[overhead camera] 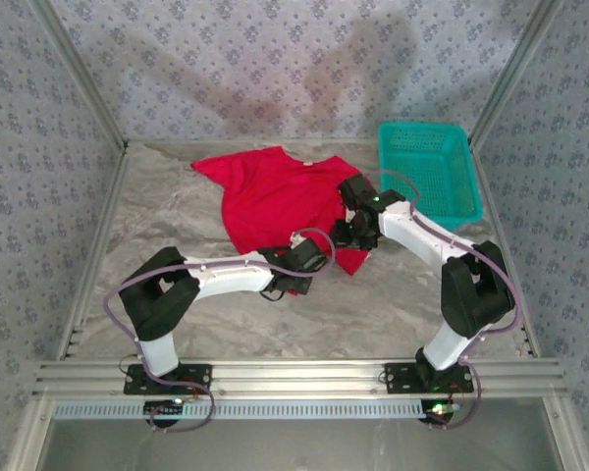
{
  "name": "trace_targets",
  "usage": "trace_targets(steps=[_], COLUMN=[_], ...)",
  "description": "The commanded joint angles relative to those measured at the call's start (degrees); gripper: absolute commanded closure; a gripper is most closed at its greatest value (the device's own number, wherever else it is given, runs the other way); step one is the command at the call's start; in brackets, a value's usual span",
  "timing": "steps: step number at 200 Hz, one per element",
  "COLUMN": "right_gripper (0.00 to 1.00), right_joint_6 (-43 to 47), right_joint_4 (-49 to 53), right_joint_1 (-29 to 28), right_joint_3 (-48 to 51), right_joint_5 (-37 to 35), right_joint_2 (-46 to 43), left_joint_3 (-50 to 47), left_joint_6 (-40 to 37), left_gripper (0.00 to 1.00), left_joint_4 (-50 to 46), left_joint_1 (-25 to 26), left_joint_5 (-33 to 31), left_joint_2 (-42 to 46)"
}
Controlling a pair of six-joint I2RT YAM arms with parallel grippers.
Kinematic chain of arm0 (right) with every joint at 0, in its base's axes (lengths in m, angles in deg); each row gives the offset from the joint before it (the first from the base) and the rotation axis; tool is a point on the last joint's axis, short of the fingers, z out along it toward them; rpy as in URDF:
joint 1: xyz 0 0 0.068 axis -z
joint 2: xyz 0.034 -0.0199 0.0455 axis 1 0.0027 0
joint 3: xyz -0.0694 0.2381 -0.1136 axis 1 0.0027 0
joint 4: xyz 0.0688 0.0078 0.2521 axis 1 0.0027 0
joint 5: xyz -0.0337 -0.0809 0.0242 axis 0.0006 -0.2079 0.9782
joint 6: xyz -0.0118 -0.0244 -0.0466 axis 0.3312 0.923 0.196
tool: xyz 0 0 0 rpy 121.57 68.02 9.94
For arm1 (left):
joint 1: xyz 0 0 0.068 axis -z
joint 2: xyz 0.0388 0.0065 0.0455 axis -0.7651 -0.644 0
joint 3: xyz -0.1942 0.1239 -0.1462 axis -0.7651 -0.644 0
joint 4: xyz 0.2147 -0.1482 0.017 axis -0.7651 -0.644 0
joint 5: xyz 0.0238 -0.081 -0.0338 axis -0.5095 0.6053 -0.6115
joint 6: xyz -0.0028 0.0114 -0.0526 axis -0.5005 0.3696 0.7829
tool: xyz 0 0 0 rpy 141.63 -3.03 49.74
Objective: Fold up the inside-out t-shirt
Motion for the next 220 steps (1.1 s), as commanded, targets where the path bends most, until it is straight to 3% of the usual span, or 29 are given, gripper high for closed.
trace_targets(steps=[1, 26, 60, 109, 174, 191, 220], right_gripper=[0.52, 0.53, 0.54, 0.52, 0.57, 0.65, 0.91], right_joint_6=[-0.1, -0.5, -2.3, -16.3, -22.2, -22.1, -21.8], right_joint_4=[1.1, 0.8, -1.6, -21.6, -22.8, -22.0, -19.6], right_joint_1=[0.5, -0.1, -1.7, -8.8, -12.6, -12.8, -13.4], right_joint_3=[0.6, 1.1, 4.5, 12.8, 8.4, 7.6, 5.6], right_joint_5=[0.6, 0.9, 3.5, 14.2, 7.3, 6.1, 5.1], right_joint_2=[-1.6, -3.5, -8.7, -8.4, -2.4, -1.6, -1.3], left_joint_3=[0.8, -1.3, -8.0, -15.4, -19.6, -20.0, -20.9], left_joint_6=[0.3, 1.0, 3.3, 6.2, 7.3, 7.3, 6.4], left_gripper=[1.00, 1.00, 1.00, 1.00, 1.00, 1.00, 1.00], left_joint_4=[-2.4, -2.5, 0.3, 2.9, 3.9, 3.9, 4.7], left_joint_1=[-0.4, -2.2, -8.6, -16.7, -20.1, -20.2, -20.2], left_joint_5=[-2.0, -1.2, 3.7, 10.4, 13.1, 13.2, 14.4], left_joint_2=[2.4, 4.9, 10.7, 17.3, 23.4, 24.1, 25.4])
